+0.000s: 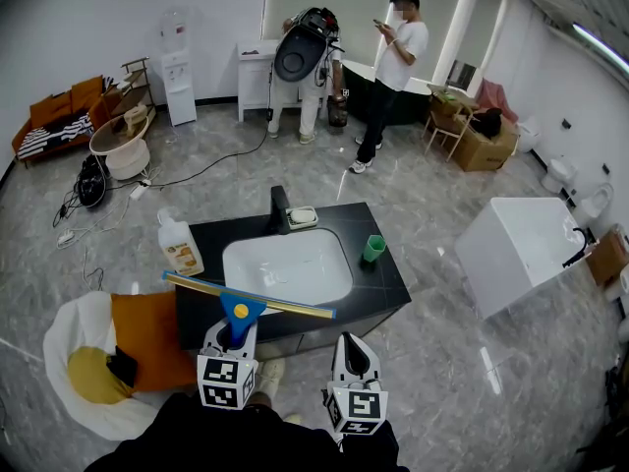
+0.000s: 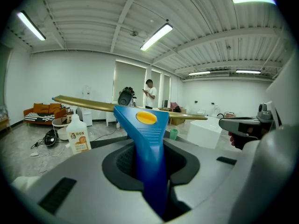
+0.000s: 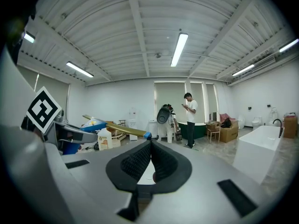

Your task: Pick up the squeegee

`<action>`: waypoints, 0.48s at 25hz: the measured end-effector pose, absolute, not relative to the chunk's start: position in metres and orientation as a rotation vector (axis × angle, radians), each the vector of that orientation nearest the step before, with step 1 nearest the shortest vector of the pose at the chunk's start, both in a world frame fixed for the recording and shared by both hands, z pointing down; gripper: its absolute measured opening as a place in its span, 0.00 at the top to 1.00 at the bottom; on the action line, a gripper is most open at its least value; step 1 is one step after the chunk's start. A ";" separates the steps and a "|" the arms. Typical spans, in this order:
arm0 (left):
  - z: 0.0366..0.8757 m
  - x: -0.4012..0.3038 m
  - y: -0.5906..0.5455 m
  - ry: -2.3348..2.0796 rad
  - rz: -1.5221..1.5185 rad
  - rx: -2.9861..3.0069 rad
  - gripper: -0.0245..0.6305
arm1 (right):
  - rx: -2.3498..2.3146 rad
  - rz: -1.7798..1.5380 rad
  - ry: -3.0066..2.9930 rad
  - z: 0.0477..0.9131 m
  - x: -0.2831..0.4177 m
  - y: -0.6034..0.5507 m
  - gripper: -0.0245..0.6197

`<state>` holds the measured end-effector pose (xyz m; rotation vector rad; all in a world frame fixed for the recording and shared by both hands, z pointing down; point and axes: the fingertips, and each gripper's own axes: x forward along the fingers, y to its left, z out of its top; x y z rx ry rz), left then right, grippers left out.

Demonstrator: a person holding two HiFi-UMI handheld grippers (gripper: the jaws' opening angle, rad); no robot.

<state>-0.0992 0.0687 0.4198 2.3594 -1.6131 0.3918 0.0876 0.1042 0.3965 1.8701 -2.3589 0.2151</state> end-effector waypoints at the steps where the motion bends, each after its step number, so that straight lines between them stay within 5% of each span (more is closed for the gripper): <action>1: 0.420 -0.099 0.069 -1.612 0.393 2.358 0.81 | 1.871 0.215 -2.356 0.398 0.088 0.104 0.94; 12: 0.421 -0.100 0.067 -1.606 0.394 2.363 0.81 | 1.874 0.211 -2.345 0.400 0.088 0.102 0.94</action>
